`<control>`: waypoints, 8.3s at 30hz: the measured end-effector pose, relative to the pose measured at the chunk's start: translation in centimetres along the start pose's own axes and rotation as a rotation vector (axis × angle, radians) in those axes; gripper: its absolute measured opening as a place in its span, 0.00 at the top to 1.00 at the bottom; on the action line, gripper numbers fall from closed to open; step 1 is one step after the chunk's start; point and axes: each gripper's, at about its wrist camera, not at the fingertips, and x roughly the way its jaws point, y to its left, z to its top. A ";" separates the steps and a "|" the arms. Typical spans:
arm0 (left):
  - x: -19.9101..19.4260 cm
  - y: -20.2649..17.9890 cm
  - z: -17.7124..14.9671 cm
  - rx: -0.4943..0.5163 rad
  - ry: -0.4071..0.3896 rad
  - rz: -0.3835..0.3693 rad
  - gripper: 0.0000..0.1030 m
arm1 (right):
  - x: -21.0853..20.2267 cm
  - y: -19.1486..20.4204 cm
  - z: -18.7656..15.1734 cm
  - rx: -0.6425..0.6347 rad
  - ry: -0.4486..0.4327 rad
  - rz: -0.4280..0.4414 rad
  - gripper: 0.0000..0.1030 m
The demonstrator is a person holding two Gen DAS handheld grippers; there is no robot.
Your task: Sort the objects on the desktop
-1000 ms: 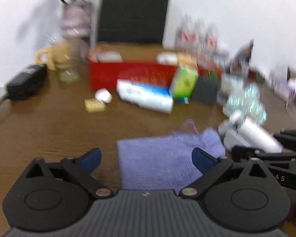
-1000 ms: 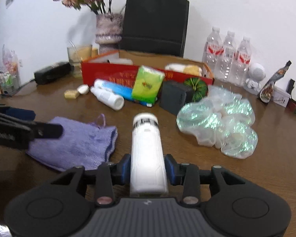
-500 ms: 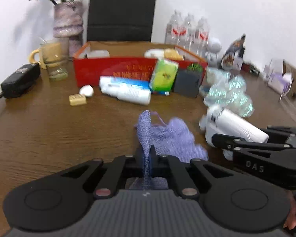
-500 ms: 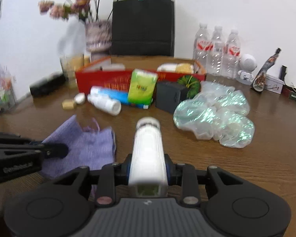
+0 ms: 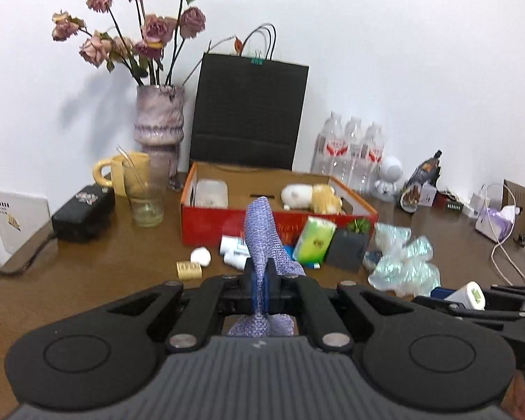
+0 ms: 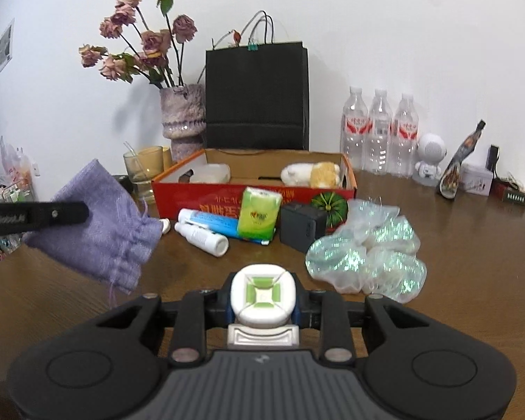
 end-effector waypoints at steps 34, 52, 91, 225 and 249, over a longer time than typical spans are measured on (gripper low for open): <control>35.4 3.8 14.1 -0.086 0.253 0.078 0.39 | 34.7 -6.7 20.0 0.030 0.326 -0.059 0.40; 23.3 -0.6 16.2 0.128 0.287 0.100 0.06 | 19.9 -5.5 21.2 -0.083 0.349 -0.097 0.32; 6.5 -0.7 -8.3 0.128 0.272 0.139 0.00 | 6.2 1.1 -5.0 0.102 0.178 -0.065 0.01; 32.8 7.7 11.5 -0.046 0.476 0.075 0.73 | 28.2 1.2 17.8 -0.096 0.274 0.100 0.66; 17.3 6.2 10.3 -0.074 0.334 0.038 0.06 | 15.5 -4.4 16.9 0.067 0.324 0.026 0.17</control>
